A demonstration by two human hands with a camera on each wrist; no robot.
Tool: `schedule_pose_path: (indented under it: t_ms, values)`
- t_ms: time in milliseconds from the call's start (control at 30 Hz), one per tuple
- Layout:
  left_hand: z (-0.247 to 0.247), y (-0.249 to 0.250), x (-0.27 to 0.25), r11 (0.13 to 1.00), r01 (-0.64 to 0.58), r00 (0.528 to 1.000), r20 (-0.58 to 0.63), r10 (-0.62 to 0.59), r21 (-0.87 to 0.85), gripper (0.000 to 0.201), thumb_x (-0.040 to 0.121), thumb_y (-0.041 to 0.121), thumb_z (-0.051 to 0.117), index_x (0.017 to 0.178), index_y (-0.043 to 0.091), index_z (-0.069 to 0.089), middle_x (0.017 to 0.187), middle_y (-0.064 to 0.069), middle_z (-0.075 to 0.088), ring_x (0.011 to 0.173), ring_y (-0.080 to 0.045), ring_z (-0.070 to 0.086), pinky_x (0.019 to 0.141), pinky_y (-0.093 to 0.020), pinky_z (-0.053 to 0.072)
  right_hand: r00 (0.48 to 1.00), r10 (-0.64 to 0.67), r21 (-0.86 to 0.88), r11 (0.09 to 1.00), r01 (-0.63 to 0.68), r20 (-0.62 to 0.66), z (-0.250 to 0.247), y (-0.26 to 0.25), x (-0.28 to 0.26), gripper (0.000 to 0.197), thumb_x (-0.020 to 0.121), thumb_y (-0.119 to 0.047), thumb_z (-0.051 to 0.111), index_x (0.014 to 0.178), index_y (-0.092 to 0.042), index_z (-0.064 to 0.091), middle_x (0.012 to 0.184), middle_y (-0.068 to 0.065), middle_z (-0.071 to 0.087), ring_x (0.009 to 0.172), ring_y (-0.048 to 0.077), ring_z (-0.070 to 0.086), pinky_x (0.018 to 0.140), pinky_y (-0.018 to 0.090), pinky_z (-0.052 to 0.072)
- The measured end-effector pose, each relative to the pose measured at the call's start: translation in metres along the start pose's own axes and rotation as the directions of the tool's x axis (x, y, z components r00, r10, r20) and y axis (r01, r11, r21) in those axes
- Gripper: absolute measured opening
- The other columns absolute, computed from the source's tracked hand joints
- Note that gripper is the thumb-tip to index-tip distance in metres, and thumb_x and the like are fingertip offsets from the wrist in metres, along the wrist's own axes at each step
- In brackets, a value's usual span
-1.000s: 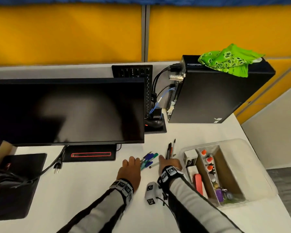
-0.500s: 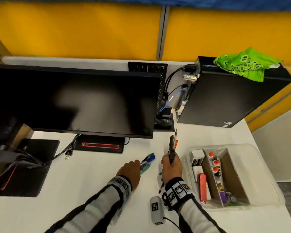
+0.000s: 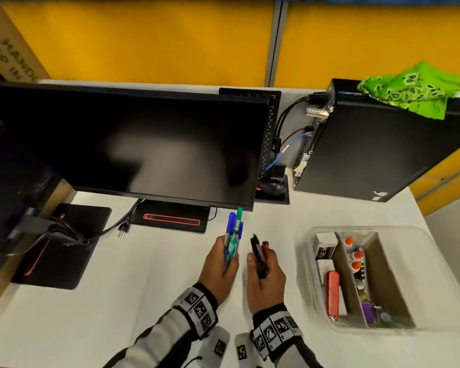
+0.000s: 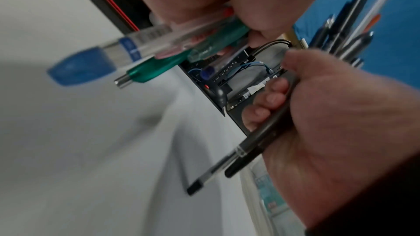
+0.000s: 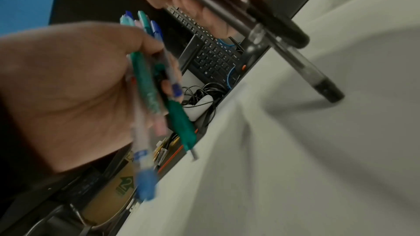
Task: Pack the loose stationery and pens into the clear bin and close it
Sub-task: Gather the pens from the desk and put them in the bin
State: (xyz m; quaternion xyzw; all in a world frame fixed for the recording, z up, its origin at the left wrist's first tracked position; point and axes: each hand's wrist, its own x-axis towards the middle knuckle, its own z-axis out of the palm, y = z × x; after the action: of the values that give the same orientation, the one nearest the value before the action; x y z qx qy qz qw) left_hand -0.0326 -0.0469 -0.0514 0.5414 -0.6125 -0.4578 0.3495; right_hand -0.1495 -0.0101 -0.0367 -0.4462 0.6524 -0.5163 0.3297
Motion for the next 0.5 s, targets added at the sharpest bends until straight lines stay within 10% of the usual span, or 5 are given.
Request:
schedule_pose_path:
  t_ms: [233, 500]
  values:
    - [0.030, 0.002, -0.013, 0.983, -0.096, 0.994, -0.061, 0.088, -0.154, 0.035, 0.099, 0.002, 0.049, 0.123, 0.027, 0.052, 0.100, -0.007, 0.065, 0.091, -0.029, 0.064, 0.080, -0.046, 0.057, 0.996, 0.012, 0.094, 0.995, -0.020, 0.090, -0.008, 0.010, 0.006, 0.058, 0.066, -0.015, 0.093, 0.112, -0.024, 0.060, 0.080, -0.030, 0.066, 0.072, -0.003, 0.065, 0.064, 0.008, 0.049]
    - [0.036, -0.005, -0.020, 0.971, -0.147, 0.989, -0.029, 0.144, -0.190, 0.033, 0.097, 0.009, 0.050, 0.129, 0.016, 0.048, 0.110, -0.016, 0.062, 0.101, -0.034, 0.064, 0.083, -0.058, 0.054, 0.977, -0.114, 0.158, 0.984, 0.086, 0.177, -0.007, 0.021, 0.010, 0.042, 0.070, -0.018, 0.087, 0.099, -0.037, 0.064, 0.094, 0.000, 0.061, 0.088, 0.017, 0.067, 0.074, 0.025, 0.059]
